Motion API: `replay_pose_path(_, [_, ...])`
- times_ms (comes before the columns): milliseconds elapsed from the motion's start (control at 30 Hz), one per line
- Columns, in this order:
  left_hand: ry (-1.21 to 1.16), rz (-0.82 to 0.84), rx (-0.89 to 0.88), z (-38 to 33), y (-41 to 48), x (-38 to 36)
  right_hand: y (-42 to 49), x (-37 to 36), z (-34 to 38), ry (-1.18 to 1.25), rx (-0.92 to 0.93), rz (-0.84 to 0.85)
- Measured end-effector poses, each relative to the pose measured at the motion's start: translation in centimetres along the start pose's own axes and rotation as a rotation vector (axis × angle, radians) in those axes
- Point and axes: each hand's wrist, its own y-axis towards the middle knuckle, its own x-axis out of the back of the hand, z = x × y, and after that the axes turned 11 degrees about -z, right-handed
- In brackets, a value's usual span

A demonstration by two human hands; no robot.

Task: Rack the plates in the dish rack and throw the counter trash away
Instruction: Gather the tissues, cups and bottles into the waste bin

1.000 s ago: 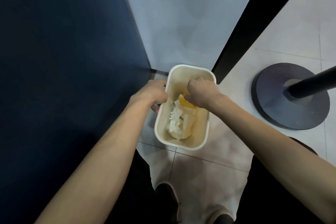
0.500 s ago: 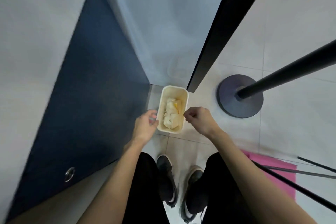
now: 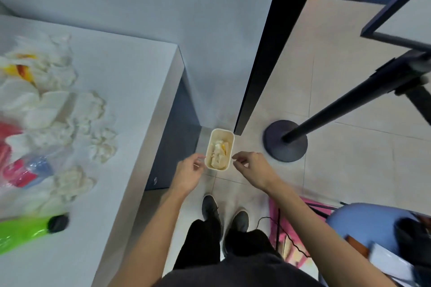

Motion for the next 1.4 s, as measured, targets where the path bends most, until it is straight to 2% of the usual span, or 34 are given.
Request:
replay_pose_path(167, [-0.009,-0.073,-0.118,-3.0,-5.2,2.5,-5.0,2.9,2.7,-0.066,0.152,-0.022])
replay_pose_path(367, [-0.032,-0.189,-0.211,-3.3,-9.3,4.4,-7.3,3.9,4.4,-0.056,0.305,-0.037])
replay_pose_path(533, [-0.077,-0.331,-0.216,-2.4,-12.9,6.2,-8.5,3.9,7.1,-0.057,0.467,0.005])
replay_pose_path(667, [-0.125,-0.463,-0.152,-0.4,-17.0,7.7,-9.7,2.2,10.2,-0.066,0.607,0.097])
replay_pose_path(1100, [-0.295,-0.966,0.121,11.4,-30.4,16.4,-16.6,-11.4,25.9,-0.069,0.985,0.388])
replay_pose_path(1400, [-0.371,-1.130,0.249,23.5,-40.2,23.1,-25.1,-23.4,35.2,-0.059,1.089,0.530])
